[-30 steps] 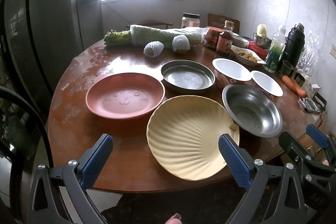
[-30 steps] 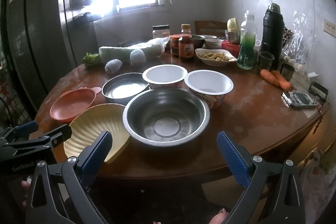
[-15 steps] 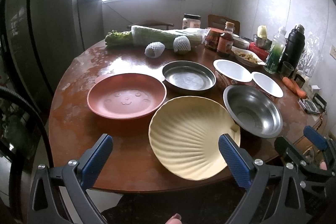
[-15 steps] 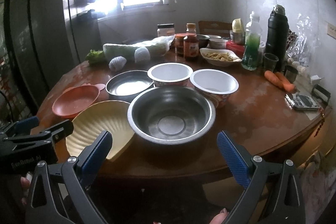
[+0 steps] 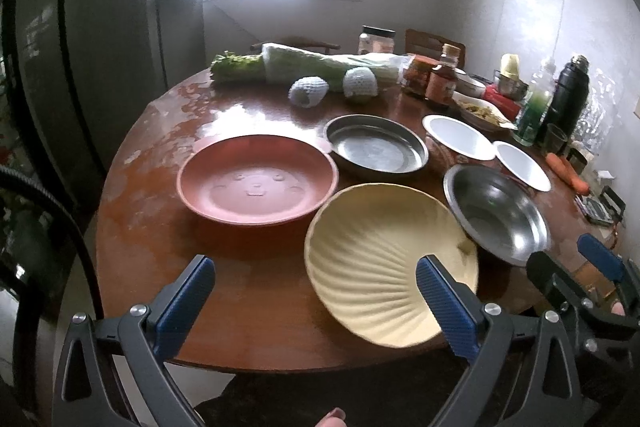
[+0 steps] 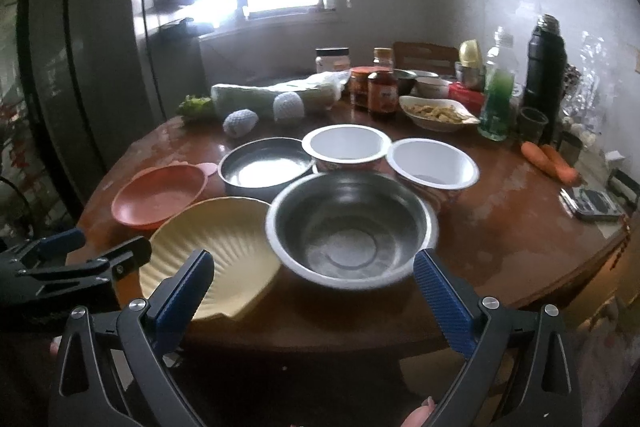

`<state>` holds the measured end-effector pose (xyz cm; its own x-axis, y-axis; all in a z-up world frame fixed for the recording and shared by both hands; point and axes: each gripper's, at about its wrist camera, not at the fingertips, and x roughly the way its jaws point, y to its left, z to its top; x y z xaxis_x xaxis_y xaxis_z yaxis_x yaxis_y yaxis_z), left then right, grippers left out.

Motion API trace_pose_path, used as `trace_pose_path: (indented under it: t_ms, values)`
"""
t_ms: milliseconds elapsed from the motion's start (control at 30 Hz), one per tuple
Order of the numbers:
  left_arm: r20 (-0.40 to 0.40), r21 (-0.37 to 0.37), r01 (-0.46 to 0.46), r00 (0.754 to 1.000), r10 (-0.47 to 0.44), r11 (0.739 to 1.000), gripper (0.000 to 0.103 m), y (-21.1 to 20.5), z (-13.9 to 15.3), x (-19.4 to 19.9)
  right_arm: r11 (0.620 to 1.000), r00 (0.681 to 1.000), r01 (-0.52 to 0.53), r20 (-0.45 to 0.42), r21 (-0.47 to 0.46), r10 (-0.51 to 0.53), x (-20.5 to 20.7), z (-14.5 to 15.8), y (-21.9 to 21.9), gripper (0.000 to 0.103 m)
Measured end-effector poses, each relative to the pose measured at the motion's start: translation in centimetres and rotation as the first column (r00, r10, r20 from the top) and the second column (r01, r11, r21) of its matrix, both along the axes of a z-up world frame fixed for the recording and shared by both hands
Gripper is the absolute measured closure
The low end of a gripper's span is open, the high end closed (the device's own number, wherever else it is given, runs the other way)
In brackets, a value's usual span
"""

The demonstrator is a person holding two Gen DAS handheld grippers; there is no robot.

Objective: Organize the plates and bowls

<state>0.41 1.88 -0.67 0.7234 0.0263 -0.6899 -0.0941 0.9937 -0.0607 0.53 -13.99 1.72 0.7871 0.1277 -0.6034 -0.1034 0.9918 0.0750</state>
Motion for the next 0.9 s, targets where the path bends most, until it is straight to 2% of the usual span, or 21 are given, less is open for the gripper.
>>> trace_pose_path:
  t_ms: [100,267,333,433,700,900]
  values:
    - [0.000,0.020,-0.021,1.000,0.021,1.000,0.002,1.0,0.0,0.1,1.000,0.999,-0.030,-0.017,0.010,0.030,0.9,0.2,0.6,0.002]
    - [0.004,-0.016,-0.062,0.998,0.062,0.998,0.002,3.1,-0.3,0.6,0.996,0.996,-0.083,-0.034,0.020,0.084,2.5,0.4,2.2,0.002]
    - [0.029,-0.056,-0.082,0.996,0.084,0.995,0.002,4.3,-0.5,0.8,0.995,0.994,-0.100,-0.040,0.022,0.101,3.4,0.5,3.1,0.002]
    - [0.010,-0.072,-0.124,0.992,0.125,0.990,0.002,6.3,-0.6,1.3,0.992,0.991,-0.125,-0.045,0.018,0.126,4.6,0.5,4.4,0.002]
    - [-0.006,-0.027,-0.189,0.982,0.189,0.982,0.002,10.8,-0.5,3.3,0.984,0.981,-0.179,-0.079,0.004,0.179,8.0,0.1,8.3,0.002]
    - [-0.051,-0.002,-0.151,0.987,0.150,0.989,0.002,12.3,-1.3,6.3,0.975,0.968,-0.220,-0.124,-0.013,0.217,10.3,-1.0,11.2,0.003]
